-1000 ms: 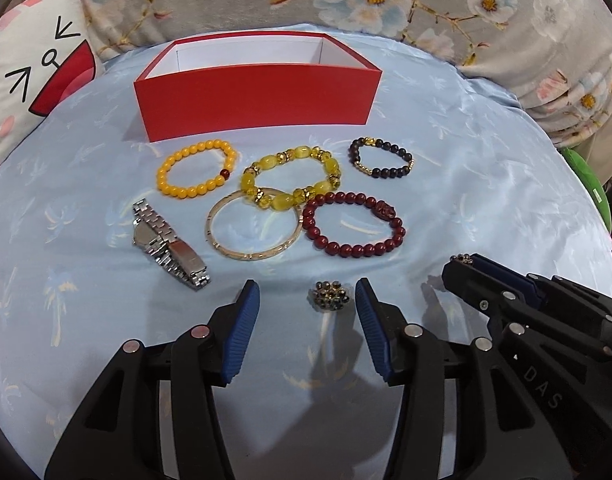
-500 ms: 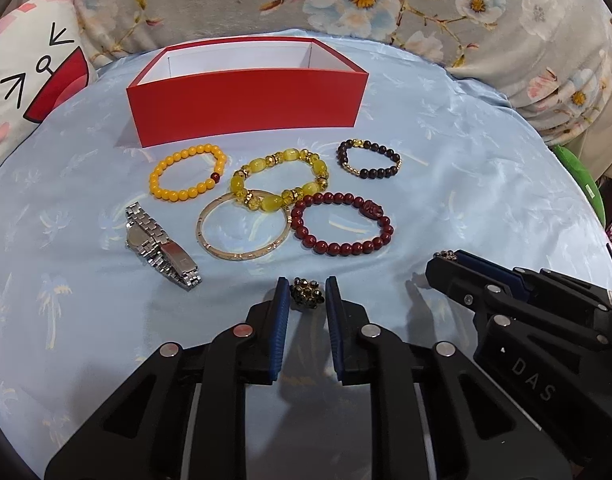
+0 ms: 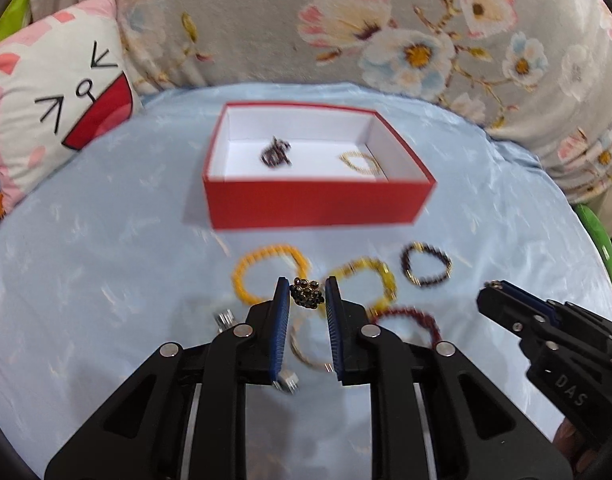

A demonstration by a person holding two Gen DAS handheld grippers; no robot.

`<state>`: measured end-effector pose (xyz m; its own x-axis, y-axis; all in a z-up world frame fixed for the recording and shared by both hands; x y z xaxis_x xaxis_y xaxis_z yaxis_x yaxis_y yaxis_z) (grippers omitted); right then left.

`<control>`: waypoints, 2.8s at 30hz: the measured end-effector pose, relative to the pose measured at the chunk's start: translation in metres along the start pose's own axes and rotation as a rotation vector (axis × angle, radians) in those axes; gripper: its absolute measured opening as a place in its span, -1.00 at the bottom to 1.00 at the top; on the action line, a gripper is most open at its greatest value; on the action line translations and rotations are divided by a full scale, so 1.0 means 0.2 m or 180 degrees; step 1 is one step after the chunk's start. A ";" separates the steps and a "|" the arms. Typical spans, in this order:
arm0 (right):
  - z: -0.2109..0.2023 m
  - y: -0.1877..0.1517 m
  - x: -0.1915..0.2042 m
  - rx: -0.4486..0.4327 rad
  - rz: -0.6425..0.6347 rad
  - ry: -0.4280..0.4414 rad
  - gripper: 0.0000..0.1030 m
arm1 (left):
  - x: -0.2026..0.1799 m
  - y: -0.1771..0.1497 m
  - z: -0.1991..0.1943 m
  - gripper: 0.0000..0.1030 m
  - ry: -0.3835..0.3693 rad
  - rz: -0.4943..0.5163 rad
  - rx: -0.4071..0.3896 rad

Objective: Organize jewelry
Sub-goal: 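Carry both earrings into the red box and open both tools, then grasp the silver watch with the left tool while the right tool reaches toward the red bead bracelet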

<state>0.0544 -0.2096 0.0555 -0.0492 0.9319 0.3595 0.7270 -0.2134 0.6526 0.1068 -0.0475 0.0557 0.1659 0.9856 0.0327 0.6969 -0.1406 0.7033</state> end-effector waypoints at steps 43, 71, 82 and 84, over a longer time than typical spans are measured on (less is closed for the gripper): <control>0.68 0.70 -0.07 0.0017 -0.0284 -0.0178 -0.30 | 0.00 0.60 0.69 -0.27 0.0384 0.0018 -0.0009; 0.16 0.11 -0.03 0.0034 -0.0082 -0.0148 -0.29 | 0.04 0.20 0.17 -0.04 0.0349 -0.0055 -0.0005; 0.08 -0.09 -0.06 0.0139 0.0029 -0.0148 -0.29 | 0.21 -0.11 0.13 -0.03 0.0415 -0.0212 0.0333; 0.08 -0.13 -0.05 0.0184 0.0035 -0.0140 -0.29 | 0.24 -0.17 0.12 -0.03 0.0420 -0.0250 0.0383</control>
<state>0.0465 -0.2086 0.0239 -0.0119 0.9418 0.3358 0.7657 -0.2075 0.6089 0.1076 0.0031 0.0161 0.0202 0.9966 0.0796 0.7838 -0.0652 0.6175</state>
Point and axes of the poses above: each gripper's, at about its wrist camera, not at the fingertips, and z roughly the way its jaws point, x to its left, y to its top, the point moved 2 cm from there along z, roughly the way its jaws point, and after that the axes turned 12 degrees about y, right-handed, at the moved point
